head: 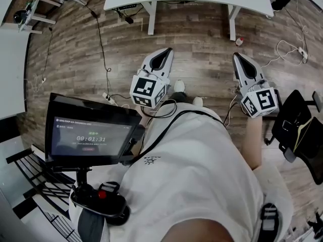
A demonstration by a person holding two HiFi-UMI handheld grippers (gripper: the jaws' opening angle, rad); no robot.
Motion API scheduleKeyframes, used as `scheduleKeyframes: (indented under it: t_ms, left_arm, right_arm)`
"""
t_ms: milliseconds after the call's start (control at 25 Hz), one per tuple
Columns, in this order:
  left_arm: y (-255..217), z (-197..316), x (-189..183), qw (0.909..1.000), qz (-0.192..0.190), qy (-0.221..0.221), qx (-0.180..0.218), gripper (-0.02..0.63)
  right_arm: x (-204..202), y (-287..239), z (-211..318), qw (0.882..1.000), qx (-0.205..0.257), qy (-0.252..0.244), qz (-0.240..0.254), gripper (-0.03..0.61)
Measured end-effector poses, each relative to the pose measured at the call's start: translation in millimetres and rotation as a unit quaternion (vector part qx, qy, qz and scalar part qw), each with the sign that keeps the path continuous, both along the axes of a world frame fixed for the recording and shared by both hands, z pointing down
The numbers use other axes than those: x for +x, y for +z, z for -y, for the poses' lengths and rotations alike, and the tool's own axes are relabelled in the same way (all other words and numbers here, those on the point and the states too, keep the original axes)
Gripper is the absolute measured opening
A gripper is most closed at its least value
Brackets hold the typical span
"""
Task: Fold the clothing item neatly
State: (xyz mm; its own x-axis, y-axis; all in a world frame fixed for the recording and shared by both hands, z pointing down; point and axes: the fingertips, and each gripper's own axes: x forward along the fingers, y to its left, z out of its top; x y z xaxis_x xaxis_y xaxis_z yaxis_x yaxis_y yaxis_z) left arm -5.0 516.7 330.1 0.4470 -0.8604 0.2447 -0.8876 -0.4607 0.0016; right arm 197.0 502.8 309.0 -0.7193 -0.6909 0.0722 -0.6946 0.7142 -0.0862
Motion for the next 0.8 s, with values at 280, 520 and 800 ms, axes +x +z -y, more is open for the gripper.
scheduleKeyframes:
  t_ms: [280,520,800]
  left_arm:
    - [-26,11,-43,0.9997,-0.018,0.010,0.011,0.002]
    - [-21,13,-49,0.9995,-0.007,0.026,0.016,0.002]
    - [-12,12,-59,0.9994,-0.002,0.031,0.015,0.002]
  right_arm:
    - [-46,-38,-1,0.999,0.025,0.003,-0.034,0.003]
    - [-44,-32,-1,0.999,0.014,0.039,-0.028,0.003]
    - [-46,-21,-15,0.998,0.011,0.057,-0.030,0.003]
